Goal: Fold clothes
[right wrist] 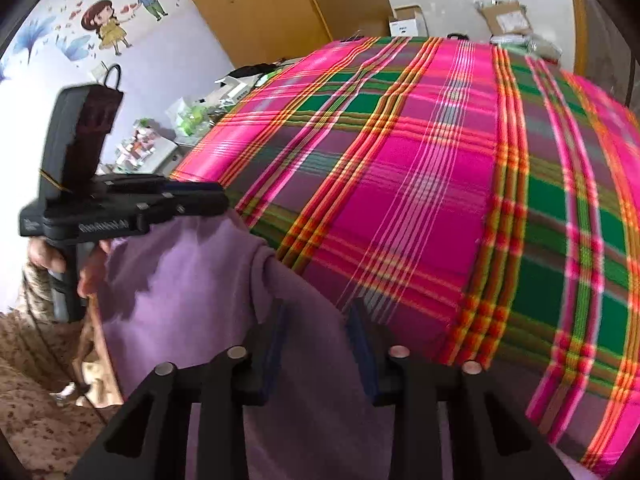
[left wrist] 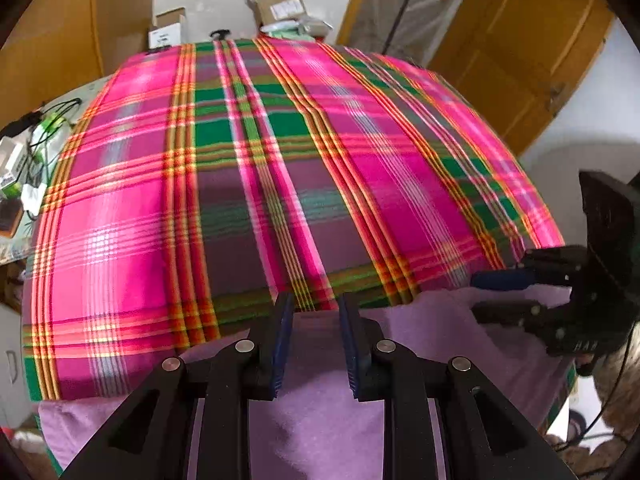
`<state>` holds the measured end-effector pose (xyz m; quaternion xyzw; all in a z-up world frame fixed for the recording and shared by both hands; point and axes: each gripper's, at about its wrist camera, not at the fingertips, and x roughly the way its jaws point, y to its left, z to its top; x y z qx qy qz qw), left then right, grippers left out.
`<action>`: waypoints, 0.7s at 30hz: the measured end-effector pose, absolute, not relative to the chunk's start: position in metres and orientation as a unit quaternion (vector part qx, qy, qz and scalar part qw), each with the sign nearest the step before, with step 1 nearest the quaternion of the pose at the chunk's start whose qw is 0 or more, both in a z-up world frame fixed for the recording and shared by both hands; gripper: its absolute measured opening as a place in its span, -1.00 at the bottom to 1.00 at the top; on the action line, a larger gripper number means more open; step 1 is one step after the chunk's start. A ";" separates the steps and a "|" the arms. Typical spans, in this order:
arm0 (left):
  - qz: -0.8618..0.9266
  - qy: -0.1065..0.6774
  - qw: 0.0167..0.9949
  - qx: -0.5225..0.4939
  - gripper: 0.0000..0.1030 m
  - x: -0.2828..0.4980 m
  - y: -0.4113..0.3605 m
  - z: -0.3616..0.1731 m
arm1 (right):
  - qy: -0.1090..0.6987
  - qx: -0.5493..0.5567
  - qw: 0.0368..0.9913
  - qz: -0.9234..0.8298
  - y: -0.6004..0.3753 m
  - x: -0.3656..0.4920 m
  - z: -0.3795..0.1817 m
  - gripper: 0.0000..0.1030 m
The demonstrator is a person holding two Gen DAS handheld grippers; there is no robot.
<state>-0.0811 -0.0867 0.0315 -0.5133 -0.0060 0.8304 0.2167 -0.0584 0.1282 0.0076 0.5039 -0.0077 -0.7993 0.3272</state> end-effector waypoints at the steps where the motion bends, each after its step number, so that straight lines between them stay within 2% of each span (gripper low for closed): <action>1: 0.828 -0.003 0.219 -0.516 -0.52 -0.080 -0.085 0.030 | -0.011 0.507 0.331 -0.796 0.129 -0.059 0.007 -0.64; 3: 0.824 0.004 0.223 -0.521 -0.52 -0.077 -0.083 0.028 | -0.015 0.506 0.338 -0.794 0.130 -0.056 0.009 -0.85; 4: 0.823 0.006 0.224 -0.522 -0.52 -0.074 -0.082 0.027 | -0.015 0.503 0.341 -0.794 0.131 -0.053 0.011 -0.88; 21: 0.816 -0.004 0.222 -0.533 -0.52 -0.022 -0.091 0.026 | -0.033 0.499 0.382 -0.777 0.131 0.004 0.023 -0.91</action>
